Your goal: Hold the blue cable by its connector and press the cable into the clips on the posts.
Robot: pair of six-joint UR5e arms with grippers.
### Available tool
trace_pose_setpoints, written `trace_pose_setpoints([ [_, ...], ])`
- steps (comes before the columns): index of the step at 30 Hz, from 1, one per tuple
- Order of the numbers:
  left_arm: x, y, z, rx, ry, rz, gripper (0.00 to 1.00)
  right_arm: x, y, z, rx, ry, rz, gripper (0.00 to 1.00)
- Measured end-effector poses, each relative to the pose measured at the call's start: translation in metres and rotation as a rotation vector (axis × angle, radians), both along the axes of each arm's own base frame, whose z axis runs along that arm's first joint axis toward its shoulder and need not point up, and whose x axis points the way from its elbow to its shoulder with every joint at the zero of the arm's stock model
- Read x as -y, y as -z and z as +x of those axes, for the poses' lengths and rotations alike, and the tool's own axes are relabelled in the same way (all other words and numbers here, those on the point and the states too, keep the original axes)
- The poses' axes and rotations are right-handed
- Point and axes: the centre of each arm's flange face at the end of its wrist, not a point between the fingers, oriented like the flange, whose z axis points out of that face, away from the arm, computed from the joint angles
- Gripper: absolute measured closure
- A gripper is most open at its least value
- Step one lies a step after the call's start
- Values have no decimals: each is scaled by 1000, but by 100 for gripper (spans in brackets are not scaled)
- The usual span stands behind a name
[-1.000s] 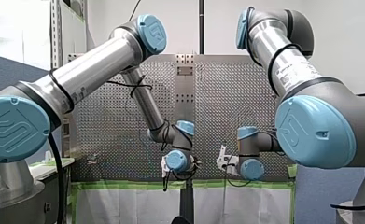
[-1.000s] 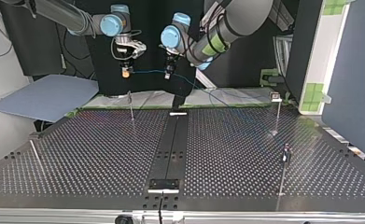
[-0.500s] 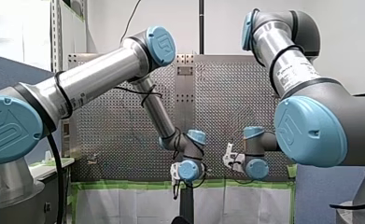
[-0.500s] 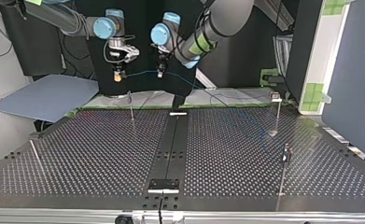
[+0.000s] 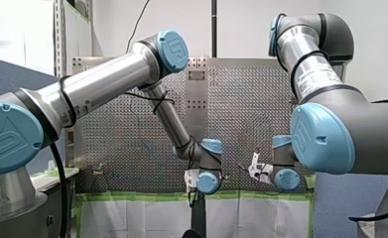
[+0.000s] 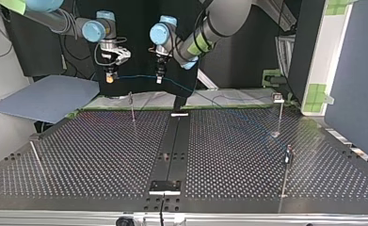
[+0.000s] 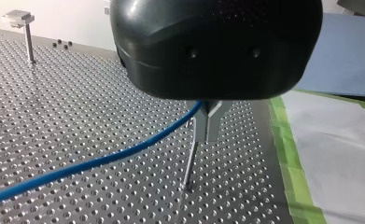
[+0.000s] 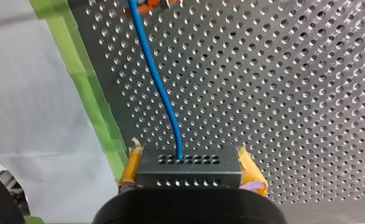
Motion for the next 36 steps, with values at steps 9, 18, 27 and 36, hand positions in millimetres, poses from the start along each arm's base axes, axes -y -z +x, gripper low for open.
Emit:
trace_pose_setpoints([
  [9,17,24,5,17,16,-20,100,4,1,-1,-64,-22,-36,100],
  [18,31,41,13,15,26,-18,100,14,14,-1,-70,-56,-42,100],
  [27,42,34,24,36,31,-39,100,28,39,-1,-62,-98,-20,100],
  [36,42,64,34,-8,39,6,100,59,33,-3,-61,-83,-39,100],
])
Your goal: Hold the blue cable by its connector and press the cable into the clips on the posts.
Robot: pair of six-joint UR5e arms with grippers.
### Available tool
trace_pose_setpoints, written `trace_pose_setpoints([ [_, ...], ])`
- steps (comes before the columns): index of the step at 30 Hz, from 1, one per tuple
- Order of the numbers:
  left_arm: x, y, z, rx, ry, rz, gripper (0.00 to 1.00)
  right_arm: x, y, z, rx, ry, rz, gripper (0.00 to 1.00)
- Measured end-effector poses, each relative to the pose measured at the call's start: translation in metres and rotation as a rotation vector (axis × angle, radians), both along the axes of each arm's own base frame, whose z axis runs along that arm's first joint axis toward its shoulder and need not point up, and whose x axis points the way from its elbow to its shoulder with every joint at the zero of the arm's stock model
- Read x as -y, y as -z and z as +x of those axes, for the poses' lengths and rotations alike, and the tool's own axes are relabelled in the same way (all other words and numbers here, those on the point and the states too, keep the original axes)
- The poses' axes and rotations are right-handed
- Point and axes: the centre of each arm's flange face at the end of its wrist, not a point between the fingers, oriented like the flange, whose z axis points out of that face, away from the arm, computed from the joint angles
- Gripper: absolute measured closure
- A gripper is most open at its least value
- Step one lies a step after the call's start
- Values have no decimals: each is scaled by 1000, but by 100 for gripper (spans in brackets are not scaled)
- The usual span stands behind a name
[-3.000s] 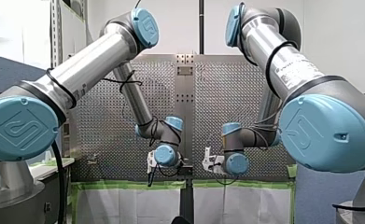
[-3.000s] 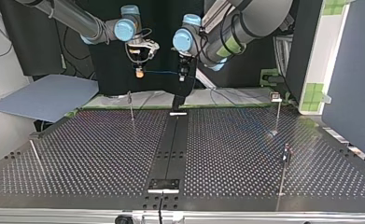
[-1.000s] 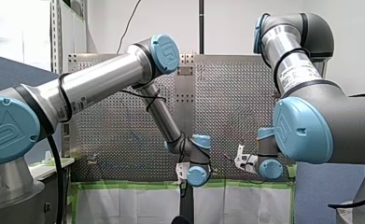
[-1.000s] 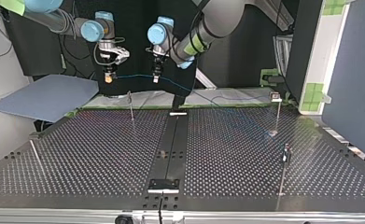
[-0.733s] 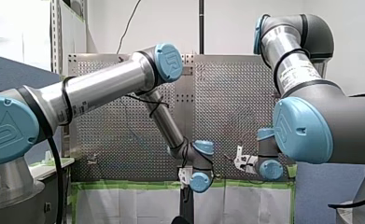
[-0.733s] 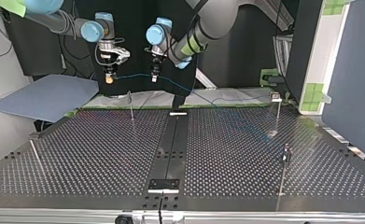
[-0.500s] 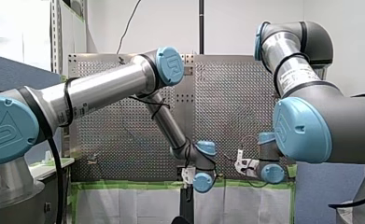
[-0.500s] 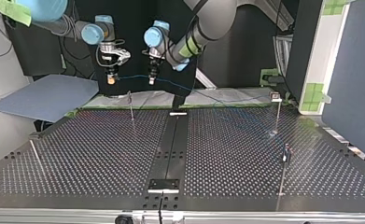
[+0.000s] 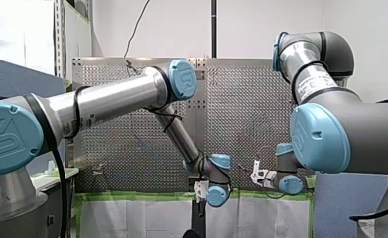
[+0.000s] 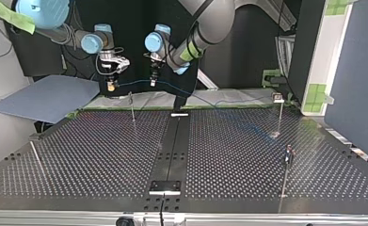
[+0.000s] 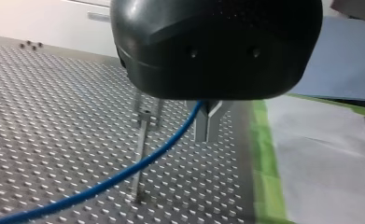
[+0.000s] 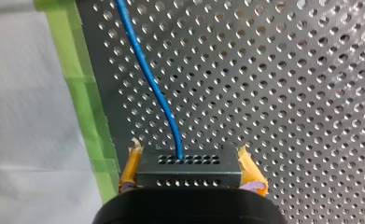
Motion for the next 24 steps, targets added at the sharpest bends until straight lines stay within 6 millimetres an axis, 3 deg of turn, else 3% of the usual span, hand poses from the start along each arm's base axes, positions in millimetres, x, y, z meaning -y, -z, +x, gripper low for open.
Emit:
trace_pose_setpoints([
  [7,7,3,9,-16,-1,13,100,17,-1,-19,-14,50,-16,100],
  [15,25,-18,25,9,3,-19,100,33,7,-31,-22,73,3,100],
  [24,46,-44,42,46,7,-62,100,49,3,-36,-33,82,-2,100],
])
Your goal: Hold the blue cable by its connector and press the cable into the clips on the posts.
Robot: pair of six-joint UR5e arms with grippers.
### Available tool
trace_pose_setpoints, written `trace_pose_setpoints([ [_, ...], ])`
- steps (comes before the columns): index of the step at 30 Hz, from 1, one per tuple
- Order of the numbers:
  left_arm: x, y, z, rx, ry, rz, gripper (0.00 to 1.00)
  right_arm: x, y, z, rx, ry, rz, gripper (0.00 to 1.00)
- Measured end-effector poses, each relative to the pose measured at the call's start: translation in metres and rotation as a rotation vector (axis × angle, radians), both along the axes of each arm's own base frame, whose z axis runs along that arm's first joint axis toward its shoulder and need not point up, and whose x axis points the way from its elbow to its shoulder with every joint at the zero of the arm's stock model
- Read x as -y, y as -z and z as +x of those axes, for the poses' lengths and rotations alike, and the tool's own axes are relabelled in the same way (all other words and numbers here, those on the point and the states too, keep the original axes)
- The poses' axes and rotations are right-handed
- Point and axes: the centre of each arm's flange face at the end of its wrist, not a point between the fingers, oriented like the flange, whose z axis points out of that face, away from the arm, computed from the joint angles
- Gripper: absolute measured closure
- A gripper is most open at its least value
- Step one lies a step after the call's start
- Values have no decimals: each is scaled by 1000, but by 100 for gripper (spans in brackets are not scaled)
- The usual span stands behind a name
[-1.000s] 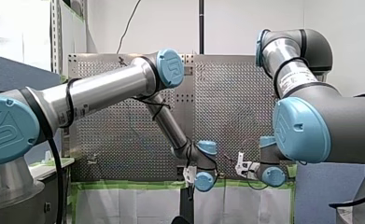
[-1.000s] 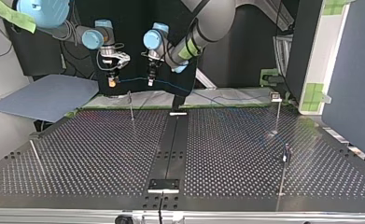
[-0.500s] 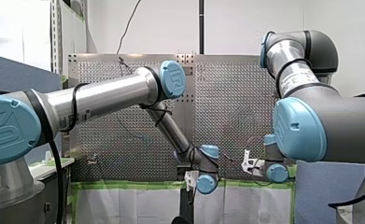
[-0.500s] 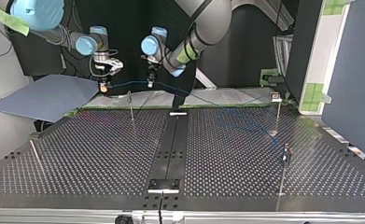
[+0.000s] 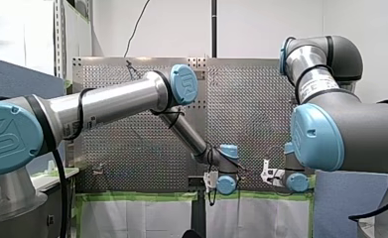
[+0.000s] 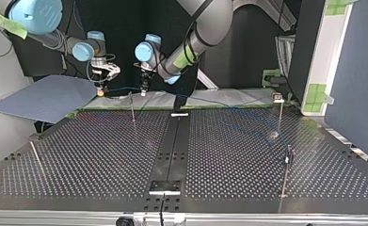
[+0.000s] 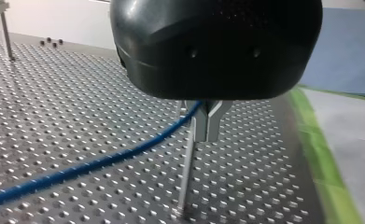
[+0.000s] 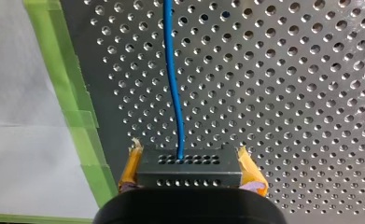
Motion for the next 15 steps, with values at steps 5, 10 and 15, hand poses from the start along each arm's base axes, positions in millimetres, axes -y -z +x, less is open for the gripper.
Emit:
trace_pose_setpoints([
  [5,5,-8,6,12,-1,-13,100,9,-3,-3,5,6,-6,100],
  [10,4,-9,8,15,-5,-12,100,13,-4,-3,3,8,-12,100],
  [15,4,-8,8,15,-6,-2,100,15,-4,-5,5,11,-13,100],
])
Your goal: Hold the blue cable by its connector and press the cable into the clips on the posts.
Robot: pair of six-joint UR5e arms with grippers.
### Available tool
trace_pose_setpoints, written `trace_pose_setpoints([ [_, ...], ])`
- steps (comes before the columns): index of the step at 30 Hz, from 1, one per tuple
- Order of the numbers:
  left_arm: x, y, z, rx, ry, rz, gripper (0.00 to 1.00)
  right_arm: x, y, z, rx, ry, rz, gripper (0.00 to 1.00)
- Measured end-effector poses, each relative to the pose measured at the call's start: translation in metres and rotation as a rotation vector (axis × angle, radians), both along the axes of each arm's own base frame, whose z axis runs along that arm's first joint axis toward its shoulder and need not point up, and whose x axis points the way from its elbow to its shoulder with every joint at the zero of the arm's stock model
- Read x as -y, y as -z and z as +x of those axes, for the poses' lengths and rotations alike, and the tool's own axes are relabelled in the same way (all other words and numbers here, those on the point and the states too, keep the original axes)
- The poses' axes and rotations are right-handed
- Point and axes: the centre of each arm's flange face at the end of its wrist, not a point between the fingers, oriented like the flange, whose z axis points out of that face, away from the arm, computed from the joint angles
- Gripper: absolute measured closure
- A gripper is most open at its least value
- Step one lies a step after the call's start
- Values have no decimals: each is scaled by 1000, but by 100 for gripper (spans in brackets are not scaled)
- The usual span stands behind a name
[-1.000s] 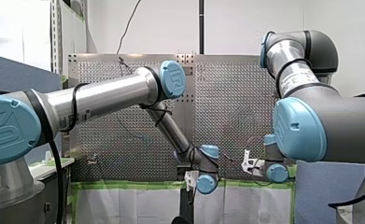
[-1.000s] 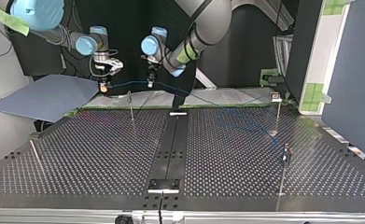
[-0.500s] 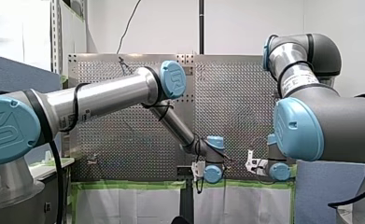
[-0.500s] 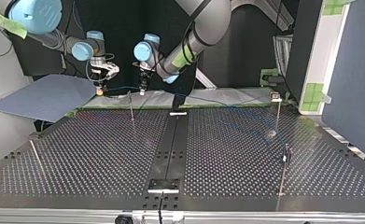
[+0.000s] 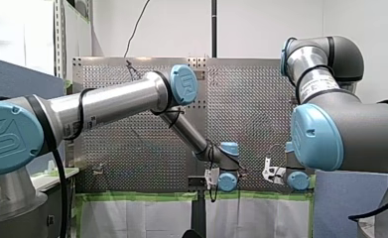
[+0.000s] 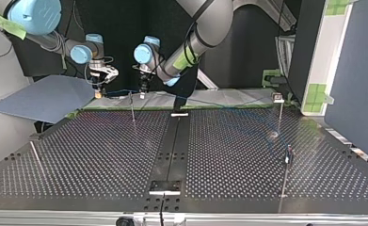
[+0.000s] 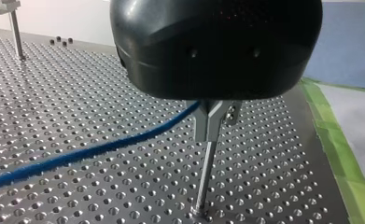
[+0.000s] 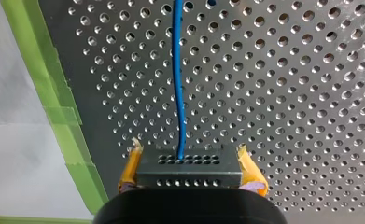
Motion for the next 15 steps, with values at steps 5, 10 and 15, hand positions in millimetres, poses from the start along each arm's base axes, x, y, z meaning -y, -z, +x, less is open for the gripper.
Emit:
trace_pose_setpoints([
  [5,-2,2,1,1,0,12,100,4,-1,-2,2,5,-5,100],
  [10,-4,3,4,2,0,15,100,7,5,-4,-1,9,2,100],
  [15,-6,1,10,4,-3,13,100,12,14,-3,-19,6,22,100],
])
